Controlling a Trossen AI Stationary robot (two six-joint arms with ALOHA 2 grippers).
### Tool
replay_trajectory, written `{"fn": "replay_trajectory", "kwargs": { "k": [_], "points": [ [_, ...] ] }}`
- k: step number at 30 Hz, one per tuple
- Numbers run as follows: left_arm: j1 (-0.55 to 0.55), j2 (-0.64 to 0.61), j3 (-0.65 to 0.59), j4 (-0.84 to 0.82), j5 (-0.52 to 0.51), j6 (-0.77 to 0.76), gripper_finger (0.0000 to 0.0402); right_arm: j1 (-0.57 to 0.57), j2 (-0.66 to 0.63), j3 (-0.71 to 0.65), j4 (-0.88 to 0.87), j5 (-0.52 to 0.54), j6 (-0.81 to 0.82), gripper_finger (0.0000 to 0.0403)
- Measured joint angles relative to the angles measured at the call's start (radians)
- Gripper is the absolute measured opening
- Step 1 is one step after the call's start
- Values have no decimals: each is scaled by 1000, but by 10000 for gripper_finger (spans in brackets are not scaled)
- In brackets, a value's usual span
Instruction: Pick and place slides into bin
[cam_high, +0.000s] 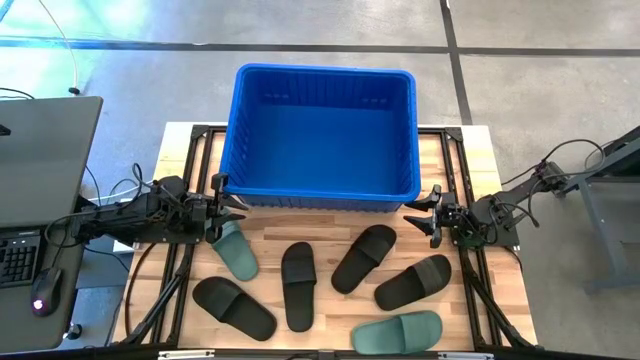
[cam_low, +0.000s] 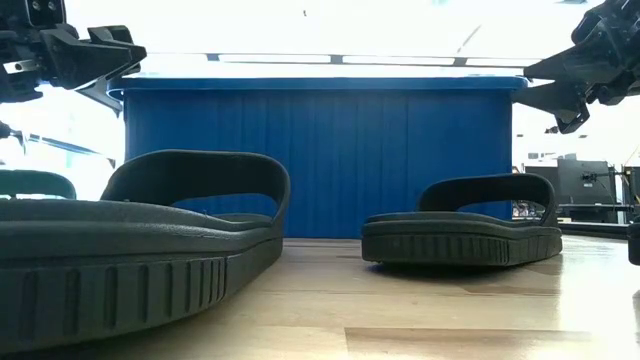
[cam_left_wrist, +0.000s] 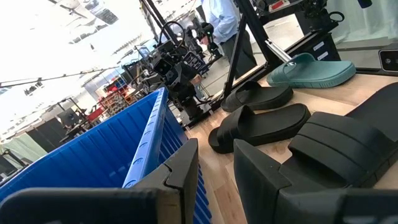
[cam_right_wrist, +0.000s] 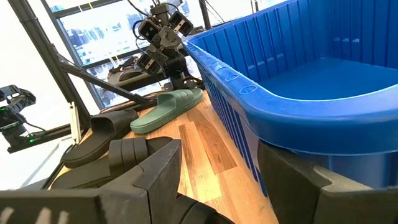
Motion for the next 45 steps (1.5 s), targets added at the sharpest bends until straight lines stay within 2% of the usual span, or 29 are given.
{"fn": "replay_trajectory", "kwargs": {
  "k": [45],
  "points": [
    [0,0,0,7,-3,20,90,0,0,0,0,0,0,201]
  ]
}}
